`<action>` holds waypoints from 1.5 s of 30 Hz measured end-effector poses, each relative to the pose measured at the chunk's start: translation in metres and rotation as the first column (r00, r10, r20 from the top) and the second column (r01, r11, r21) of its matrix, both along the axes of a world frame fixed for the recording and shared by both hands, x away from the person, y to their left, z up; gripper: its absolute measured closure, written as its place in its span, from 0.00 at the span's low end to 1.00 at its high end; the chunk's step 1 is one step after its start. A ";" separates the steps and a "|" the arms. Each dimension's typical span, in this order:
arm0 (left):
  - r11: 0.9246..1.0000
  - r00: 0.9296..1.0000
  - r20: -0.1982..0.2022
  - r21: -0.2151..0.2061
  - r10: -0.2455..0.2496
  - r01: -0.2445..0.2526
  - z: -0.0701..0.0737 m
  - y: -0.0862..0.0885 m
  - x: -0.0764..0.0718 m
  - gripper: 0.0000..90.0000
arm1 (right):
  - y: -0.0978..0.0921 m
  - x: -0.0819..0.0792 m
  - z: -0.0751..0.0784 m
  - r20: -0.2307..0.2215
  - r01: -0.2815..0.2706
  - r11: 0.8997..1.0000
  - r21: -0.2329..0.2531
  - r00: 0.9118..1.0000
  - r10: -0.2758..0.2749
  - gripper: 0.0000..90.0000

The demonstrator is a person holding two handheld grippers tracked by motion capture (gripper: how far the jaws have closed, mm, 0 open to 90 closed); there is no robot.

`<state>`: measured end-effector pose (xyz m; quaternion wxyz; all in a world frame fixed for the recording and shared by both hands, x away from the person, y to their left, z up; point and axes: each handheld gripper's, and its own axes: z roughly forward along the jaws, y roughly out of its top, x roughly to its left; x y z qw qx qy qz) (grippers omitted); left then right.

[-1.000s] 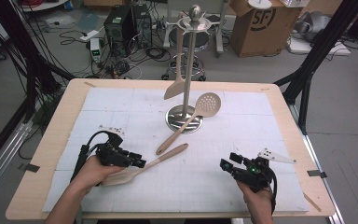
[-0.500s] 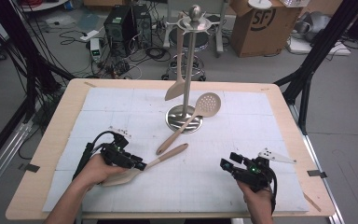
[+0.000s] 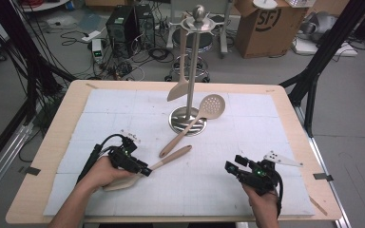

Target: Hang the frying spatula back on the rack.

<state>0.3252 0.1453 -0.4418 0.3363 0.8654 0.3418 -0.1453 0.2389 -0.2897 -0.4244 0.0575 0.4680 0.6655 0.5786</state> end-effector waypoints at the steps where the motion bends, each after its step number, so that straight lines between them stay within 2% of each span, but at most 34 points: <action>1: 1.000 1.000 -0.001 0.003 -0.001 0.002 0.000 -0.001 0.000 0.60 | 0.000 0.000 0.000 -0.002 0.001 1.000 0.000 1.000 -0.001 0.37; 4: 1.000 1.000 -0.008 -0.003 0.003 -0.003 -0.001 -0.001 0.000 0.61 | -0.001 0.001 -0.001 0.002 0.003 1.000 -0.002 1.000 -0.003 0.37; 7: 1.000 1.000 0.011 0.010 0.002 -0.002 -0.001 -0.003 -0.001 0.62 | 0.000 0.000 0.000 0.005 0.004 1.000 -0.002 1.000 -0.004 0.37; 13: 0.998 0.997 0.083 0.057 -0.009 0.004 0.001 -0.008 -0.008 0.66 | 0.001 0.001 0.000 0.004 0.002 1.000 -0.003 1.000 -0.002 0.37; 15: 0.997 0.993 0.115 0.083 -0.010 0.001 0.002 -0.010 -0.011 0.67 | 0.002 0.001 0.000 0.007 0.000 1.000 -0.004 1.000 0.000 0.37; 17: 0.995 0.989 0.145 0.100 -0.006 -0.009 0.002 -0.011 -0.013 0.73 | 0.003 0.001 0.000 0.006 -0.002 1.000 -0.005 1.000 0.002 0.37; 19: 0.996 0.986 0.169 0.089 0.008 -0.024 0.001 -0.009 -0.016 0.76 | 0.004 0.002 0.000 0.007 -0.004 1.000 -0.007 1.000 0.004 0.38; 23: 0.998 0.981 0.193 0.049 0.033 -0.043 -0.003 -0.005 -0.021 0.76 | 0.006 0.003 -0.001 0.008 -0.008 1.000 -0.011 1.000 0.008 0.38; 26: 0.997 0.976 0.213 0.059 0.041 -0.055 -0.003 -0.005 -0.021 0.83 | 0.008 0.004 0.000 0.006 -0.011 1.000 -0.011 1.000 0.011 0.38; 31: 0.994 0.970 0.237 0.085 0.047 -0.069 -0.001 -0.008 -0.024 0.85 | 0.007 0.005 0.000 0.012 -0.005 1.000 -0.011 1.000 0.005 0.38; 34: 0.994 0.966 0.256 0.082 0.045 -0.069 -0.001 -0.008 -0.026 0.86 | 0.005 0.005 0.000 0.007 -0.003 1.000 -0.008 1.000 0.003 0.39; 39: 0.997 0.967 0.249 0.044 0.058 -0.071 -0.003 -0.004 -0.025 0.87 | 0.003 0.004 0.000 0.007 -0.001 1.000 -0.006 1.000 0.001 0.39; 42: 0.997 0.966 0.255 0.046 0.051 -0.065 -0.004 -0.004 -0.025 0.87 | 0.002 0.004 0.000 0.007 0.002 1.000 -0.002 1.000 -0.002 0.39; 45: 0.996 0.961 0.270 0.051 0.051 -0.067 -0.004 -0.005 -0.027 0.86 | 0.002 0.004 0.000 0.011 0.003 1.000 -0.002 1.000 -0.003 0.39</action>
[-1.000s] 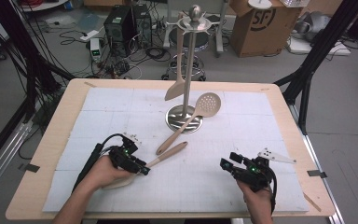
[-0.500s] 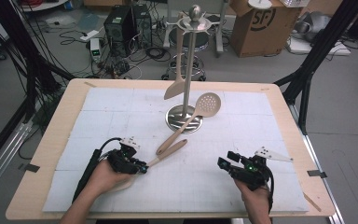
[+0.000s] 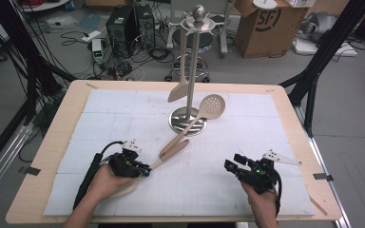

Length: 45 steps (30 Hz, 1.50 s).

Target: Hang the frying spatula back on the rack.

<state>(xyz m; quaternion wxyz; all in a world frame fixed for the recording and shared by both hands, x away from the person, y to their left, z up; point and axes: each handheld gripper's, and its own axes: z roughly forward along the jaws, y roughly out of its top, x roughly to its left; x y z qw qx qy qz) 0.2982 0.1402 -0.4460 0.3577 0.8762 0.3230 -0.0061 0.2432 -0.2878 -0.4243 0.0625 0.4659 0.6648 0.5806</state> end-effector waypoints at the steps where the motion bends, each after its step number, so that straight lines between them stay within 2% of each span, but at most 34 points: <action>1: 1.000 1.000 0.006 0.001 0.003 -0.003 0.000 -0.001 -0.001 0.86 | 0.000 0.000 0.000 0.004 -0.001 1.000 -0.002 1.000 0.001 0.39; 6: 1.000 1.000 -0.004 0.002 0.012 -0.012 -0.001 -0.001 0.000 0.86 | 0.003 0.000 0.001 0.001 -0.009 1.000 -0.003 1.000 0.009 0.39; 9: 1.000 1.000 0.007 0.018 0.010 -0.010 0.000 -0.003 -0.001 0.86 | 0.003 0.000 0.001 -0.003 -0.008 1.000 -0.001 1.000 0.008 0.39; 11: 0.999 1.000 0.013 0.024 0.025 -0.025 0.001 -0.004 -0.003 0.87 | 0.002 0.000 0.001 0.002 -0.004 1.000 0.000 1.000 0.004 0.39; 15: 0.998 0.999 -0.017 -0.043 0.038 -0.038 0.000 0.003 0.000 0.87 | 0.000 -0.001 0.001 0.001 0.004 1.000 0.006 1.000 -0.004 0.39; 16: 0.997 0.999 -0.024 -0.071 0.023 -0.025 0.001 0.003 0.000 0.87 | -0.001 -0.001 0.001 0.002 0.004 1.000 0.005 1.000 -0.004 0.39; 19: 0.991 1.000 -0.008 -0.135 0.006 -0.007 0.010 0.002 -0.003 0.87 | -0.004 -0.001 0.000 0.001 0.011 1.000 0.011 1.000 -0.011 0.39; 20: 0.989 1.000 0.002 -0.145 0.004 -0.004 0.013 0.002 -0.003 0.87 | -0.005 0.000 0.000 0.000 0.014 1.000 0.014 1.000 -0.014 0.39; 22: 0.983 1.000 0.007 -0.183 0.014 -0.013 0.020 0.003 -0.001 0.87 | -0.007 -0.001 0.000 0.002 0.017 1.000 0.020 1.000 -0.017 0.39; 25: 0.971 0.999 0.040 -0.237 0.030 -0.019 0.032 0.003 0.001 0.87 | -0.007 -0.003 0.001 0.004 0.017 1.000 0.025 1.000 -0.017 0.39; 32: 0.948 0.995 0.092 -0.317 0.040 -0.009 0.053 -0.004 0.001 0.87 | -0.009 -0.003 0.002 0.009 0.018 0.999 0.030 1.000 -0.019 0.39; 34: 0.933 0.994 0.096 -0.360 0.048 -0.010 0.059 -0.005 0.002 0.87 | -0.009 -0.004 0.002 0.008 0.017 0.999 0.031 1.000 -0.017 0.40; 36: 0.908 0.994 0.088 -0.417 0.065 -0.022 0.064 -0.005 0.004 0.87 | -0.009 -0.004 0.003 0.009 0.018 0.999 0.034 1.000 -0.018 0.40; 37: 0.901 0.993 0.091 -0.432 0.071 -0.024 0.067 -0.006 0.005 0.87 | -0.009 -0.004 0.003 0.010 0.018 0.999 0.036 1.000 -0.019 0.40; 38: 0.899 0.991 0.104 -0.437 0.078 -0.025 0.071 -0.006 0.006 0.87 | -0.010 -0.004 0.003 0.017 0.018 0.999 0.035 1.000 -0.019 0.40; 40: 0.901 0.986 0.137 -0.433 0.091 -0.023 0.079 -0.008 0.006 0.87 | -0.010 -0.004 0.003 0.012 0.019 0.999 0.039 1.000 -0.020 0.40; 41: 0.899 0.984 0.149 -0.437 0.095 -0.020 0.082 -0.008 0.006 0.87 | -0.010 -0.005 0.003 0.012 0.019 0.999 0.040 1.000 -0.019 0.40; 42: 0.893 0.983 0.154 -0.450 0.096 -0.017 0.085 -0.008 0.005 0.87 | -0.011 -0.004 0.003 0.014 0.019 0.999 0.040 1.000 -0.020 0.40; 43: 0.883 0.981 0.163 -0.470 0.102 -0.014 0.089 -0.007 0.004 0.87 | -0.011 -0.004 0.003 0.016 0.021 0.999 0.041 1.000 -0.022 0.40; 45: 0.869 0.977 0.178 -0.494 0.117 -0.014 0.094 -0.006 0.003 0.87 | -0.010 -0.005 0.003 0.011 0.020 0.999 0.047 1.000 -0.020 0.40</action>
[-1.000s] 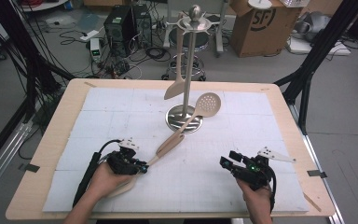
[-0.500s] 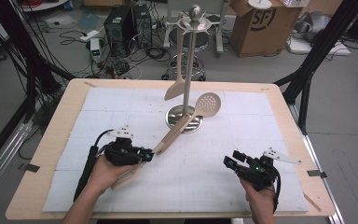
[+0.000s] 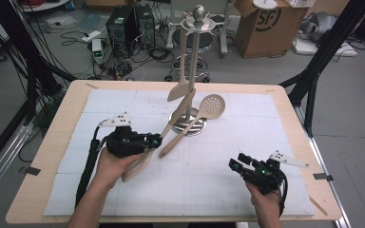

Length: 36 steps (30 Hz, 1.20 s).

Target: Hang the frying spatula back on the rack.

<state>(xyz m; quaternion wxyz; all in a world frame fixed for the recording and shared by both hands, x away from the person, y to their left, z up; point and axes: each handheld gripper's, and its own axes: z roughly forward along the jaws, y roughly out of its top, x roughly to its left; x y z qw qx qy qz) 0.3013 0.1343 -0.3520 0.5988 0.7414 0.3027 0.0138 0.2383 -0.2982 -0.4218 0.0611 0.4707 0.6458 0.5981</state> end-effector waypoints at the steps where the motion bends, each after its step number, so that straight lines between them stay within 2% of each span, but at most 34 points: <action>1: 1.000 1.000 0.005 -0.018 0.007 -0.007 0.002 0.001 0.000 0.87 | 0.001 0.000 0.000 0.003 -0.002 1.000 0.001 1.000 0.002 0.40; 4: 0.997 1.000 0.015 -0.068 0.025 -0.024 0.008 0.004 0.002 0.87 | 0.002 -0.001 0.001 0.010 -0.005 1.000 0.001 1.000 0.005 0.40; 11: 0.992 0.995 0.047 -0.100 0.084 -0.079 0.022 0.004 0.008 0.87 | 0.004 -0.001 0.003 0.018 -0.012 1.000 0.010 1.000 0.012 0.40; 17: 0.983 0.989 0.090 -0.153 0.121 -0.106 0.036 -0.001 0.009 0.87 | 0.004 -0.002 0.002 0.014 -0.024 1.000 0.008 1.000 0.024 0.40; 21: 0.976 0.986 0.096 -0.180 0.139 -0.121 0.045 -0.002 0.011 0.87 | 0.002 -0.003 0.002 0.022 -0.025 1.000 0.008 0.999 0.025 0.40; 23: 0.975 0.985 0.106 -0.193 0.133 -0.111 0.049 -0.004 0.011 0.87 | 0.002 -0.003 0.002 0.024 -0.024 1.000 0.007 0.999 0.024 0.40; 26: 0.975 0.983 0.121 -0.194 0.136 -0.111 0.055 -0.007 0.011 0.87 | 0.001 -0.003 0.002 0.019 -0.023 1.000 0.011 1.000 0.023 0.40; 27: 0.975 0.981 0.131 -0.187 0.146 -0.120 0.057 -0.008 0.011 0.87 | 0.001 -0.003 0.003 0.020 -0.023 1.000 0.010 1.000 0.023 0.40; 33: 0.966 0.974 0.131 -0.206 0.184 -0.155 0.065 -0.008 0.014 0.87 | 0.002 -0.004 0.003 0.028 -0.026 1.000 0.008 0.999 0.026 0.40; 36: 0.968 0.973 0.144 -0.201 0.181 -0.150 0.069 -0.010 0.014 0.87 | 0.003 -0.004 0.003 0.027 -0.032 0.999 0.006 0.999 0.032 0.40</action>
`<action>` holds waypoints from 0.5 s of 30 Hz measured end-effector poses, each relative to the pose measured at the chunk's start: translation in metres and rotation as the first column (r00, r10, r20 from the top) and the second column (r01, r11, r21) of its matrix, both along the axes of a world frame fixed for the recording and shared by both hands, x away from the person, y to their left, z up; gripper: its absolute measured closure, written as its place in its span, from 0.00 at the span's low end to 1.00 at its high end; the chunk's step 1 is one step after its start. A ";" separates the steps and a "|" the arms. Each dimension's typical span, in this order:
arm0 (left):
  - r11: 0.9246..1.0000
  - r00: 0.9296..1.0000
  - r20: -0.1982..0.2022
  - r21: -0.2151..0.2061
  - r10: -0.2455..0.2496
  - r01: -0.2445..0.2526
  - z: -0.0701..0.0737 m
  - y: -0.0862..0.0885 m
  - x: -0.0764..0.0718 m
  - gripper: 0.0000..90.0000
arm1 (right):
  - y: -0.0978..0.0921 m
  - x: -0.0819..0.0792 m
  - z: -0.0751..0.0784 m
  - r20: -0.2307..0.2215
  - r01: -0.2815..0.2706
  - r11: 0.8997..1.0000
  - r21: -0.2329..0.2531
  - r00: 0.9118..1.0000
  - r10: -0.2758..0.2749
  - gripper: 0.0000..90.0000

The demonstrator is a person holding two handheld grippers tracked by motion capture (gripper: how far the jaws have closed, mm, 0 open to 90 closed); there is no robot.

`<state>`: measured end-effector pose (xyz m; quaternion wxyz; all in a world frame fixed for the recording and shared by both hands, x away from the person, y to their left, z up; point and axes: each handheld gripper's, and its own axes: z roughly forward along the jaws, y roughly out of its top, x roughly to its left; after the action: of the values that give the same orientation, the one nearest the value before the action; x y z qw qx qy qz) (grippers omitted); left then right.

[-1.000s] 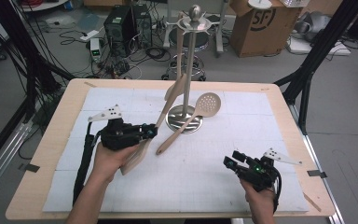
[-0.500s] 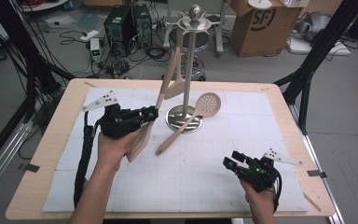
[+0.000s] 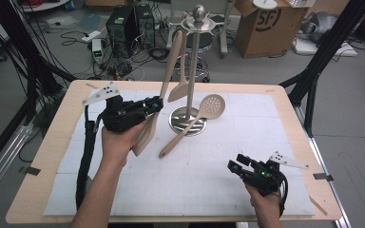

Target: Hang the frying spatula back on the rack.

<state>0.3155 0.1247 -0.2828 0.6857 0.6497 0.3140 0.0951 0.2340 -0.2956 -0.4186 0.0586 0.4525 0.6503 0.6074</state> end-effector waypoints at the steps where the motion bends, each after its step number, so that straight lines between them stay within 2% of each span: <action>1: 1.000 1.000 0.001 0.002 -0.002 0.002 0.001 -0.001 0.000 0.86 | 0.000 0.000 0.000 -0.004 -0.001 1.000 0.002 1.000 0.001 0.40; 3: 1.000 1.000 -0.008 -0.001 -0.001 0.001 0.002 -0.002 0.001 0.86 | 0.000 0.000 0.001 0.002 0.003 1.000 0.006 1.000 -0.003 0.40; 7: 1.000 1.000 -0.012 0.026 -0.001 0.001 0.001 -0.004 0.003 0.86 | -0.001 -0.001 0.001 -0.001 0.005 1.000 0.009 1.000 -0.005 0.40; 11: 1.000 1.000 -0.013 0.026 0.001 -0.001 0.001 -0.006 0.004 0.86 | -0.001 -0.001 0.001 0.006 0.008 1.000 0.009 1.000 -0.008 0.40; 15: 0.999 1.000 -0.015 0.047 0.014 -0.013 0.002 -0.009 0.007 0.86 | -0.002 -0.001 0.001 0.006 0.008 1.000 0.011 1.000 -0.008 0.40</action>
<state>0.3226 0.1159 -0.2813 0.6672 0.6642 0.3213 0.1020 0.2335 -0.2971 -0.4175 0.0604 0.4537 0.6449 0.6120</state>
